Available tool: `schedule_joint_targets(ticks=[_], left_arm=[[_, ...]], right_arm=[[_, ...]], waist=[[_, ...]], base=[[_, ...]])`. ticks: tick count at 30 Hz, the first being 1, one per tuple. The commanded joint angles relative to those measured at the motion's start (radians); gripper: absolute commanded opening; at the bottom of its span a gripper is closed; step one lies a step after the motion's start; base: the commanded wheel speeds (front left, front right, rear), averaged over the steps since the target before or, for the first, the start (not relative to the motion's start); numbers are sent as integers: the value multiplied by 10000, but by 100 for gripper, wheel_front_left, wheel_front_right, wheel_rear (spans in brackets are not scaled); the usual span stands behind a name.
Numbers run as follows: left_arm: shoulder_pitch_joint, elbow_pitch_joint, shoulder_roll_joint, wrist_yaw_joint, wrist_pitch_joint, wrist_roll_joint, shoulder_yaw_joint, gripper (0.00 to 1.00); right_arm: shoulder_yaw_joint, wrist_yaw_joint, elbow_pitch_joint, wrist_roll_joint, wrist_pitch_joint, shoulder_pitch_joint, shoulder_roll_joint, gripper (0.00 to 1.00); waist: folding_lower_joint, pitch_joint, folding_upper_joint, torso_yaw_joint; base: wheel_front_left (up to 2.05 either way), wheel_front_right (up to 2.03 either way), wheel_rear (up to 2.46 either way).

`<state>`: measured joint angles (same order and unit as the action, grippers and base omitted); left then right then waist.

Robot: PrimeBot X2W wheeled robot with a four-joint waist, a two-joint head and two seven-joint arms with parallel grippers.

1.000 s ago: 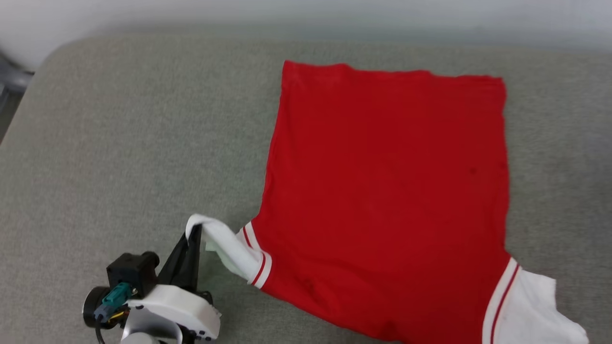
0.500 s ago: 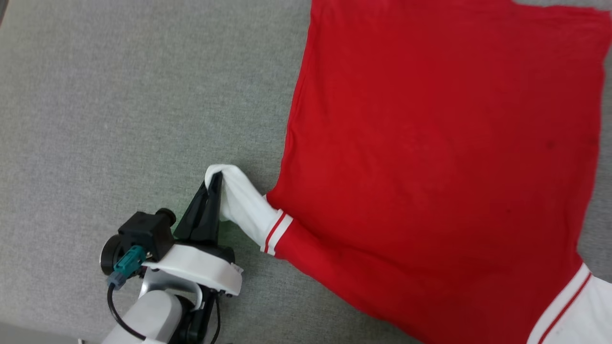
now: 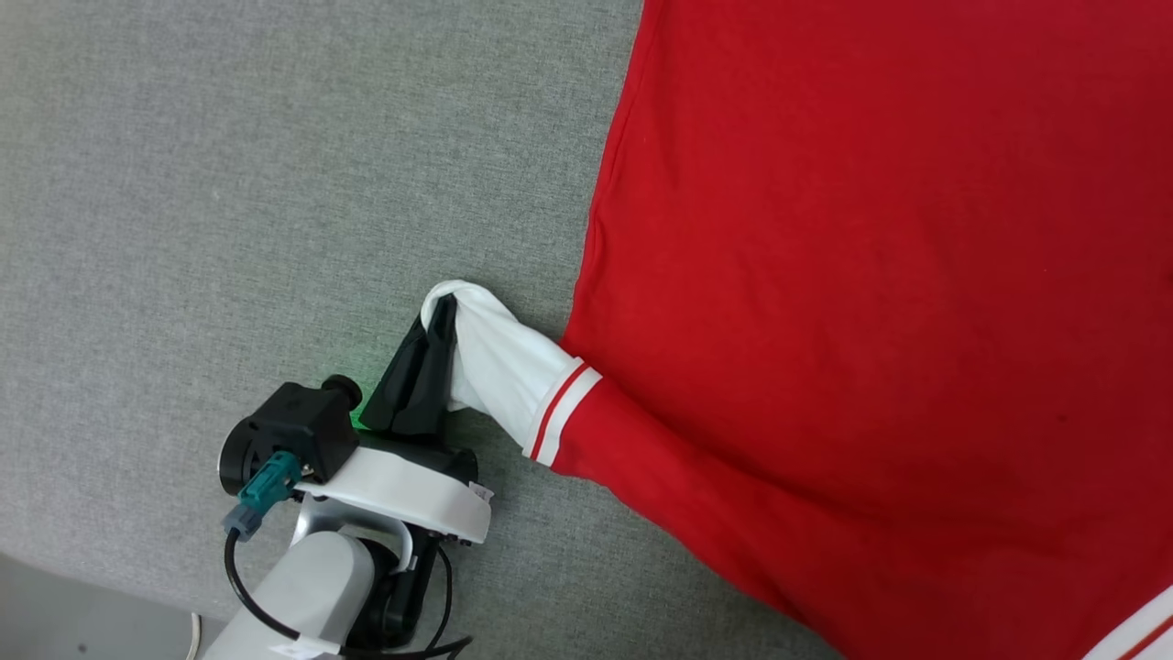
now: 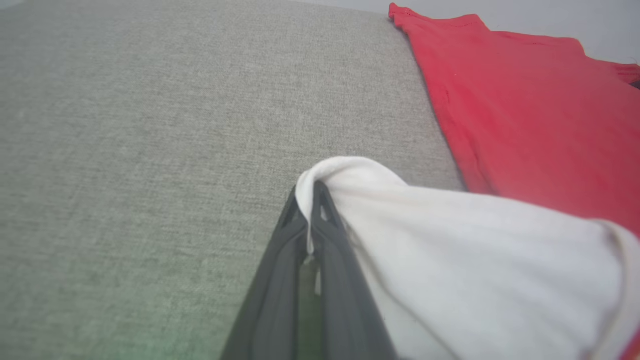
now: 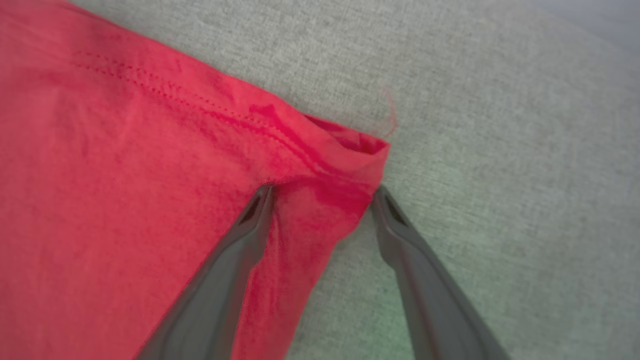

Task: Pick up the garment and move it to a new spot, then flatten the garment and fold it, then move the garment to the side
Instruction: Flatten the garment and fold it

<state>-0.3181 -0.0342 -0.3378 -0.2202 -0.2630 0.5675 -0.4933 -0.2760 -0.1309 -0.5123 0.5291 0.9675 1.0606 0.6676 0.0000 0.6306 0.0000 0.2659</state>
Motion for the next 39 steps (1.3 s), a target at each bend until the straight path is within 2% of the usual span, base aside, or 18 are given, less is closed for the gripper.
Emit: schedule_joint_targets(ticks=[1, 2, 12, 19, 25, 30, 34, 39], left_arm=[[-128, -78, 11, 12, -5, -30, 69, 0], [-116, -104, 19, 20, -7, -40, 90, 0], [440, -315, -59, -103, -19, -32, 331, 0], [1152, -401, -362, -255, -3, 108, 563, 0], [1823, -317, -624, -452, 95, 240, 674, 0], [2361, -189, -816, -618, 179, 350, 758, 0], [2776, -98, -915, -716, 206, 453, 822, 0], [3126, -4, -1064, -790, 256, 553, 869, 0]], right_arm=[[-422, 4, -452, 137, 71, -972, -127, 20], [-433, 3, -412, 159, -111, -925, -86, 0], [-1232, 6, 386, 653, -2051, -497, 229, 0], [-2161, 7, 1370, 1492, -3403, -1720, 1229, 0], [-2108, 7, 2396, 2250, -4282, -3779, 2291, 0], [-1356, 7, 2930, 2668, -4974, -5985, 2702, 0], [-554, 7, 3171, 2880, -5320, -7891, 2567, 0], [627, 7, 3455, 3067, -5424, -10350, 2045, 0]], waist=[[0, -60, 0, -27], [0, -111, 0, -49], [0, -1246, 0, -585], [0, -2657, 0, -1304], [0, -3596, 0, -1872], [0, -4148, 0, -2259], [0, -4522, 0, -2529], [0, -4806, 0, -2733]], base=[[0, 0, 0], [0, 0, 0], [0, 0, 0], [0, 0, 0], [0, 0, 0], [0, 0, 0], [0, 0, 0], [0, 0, 0]])
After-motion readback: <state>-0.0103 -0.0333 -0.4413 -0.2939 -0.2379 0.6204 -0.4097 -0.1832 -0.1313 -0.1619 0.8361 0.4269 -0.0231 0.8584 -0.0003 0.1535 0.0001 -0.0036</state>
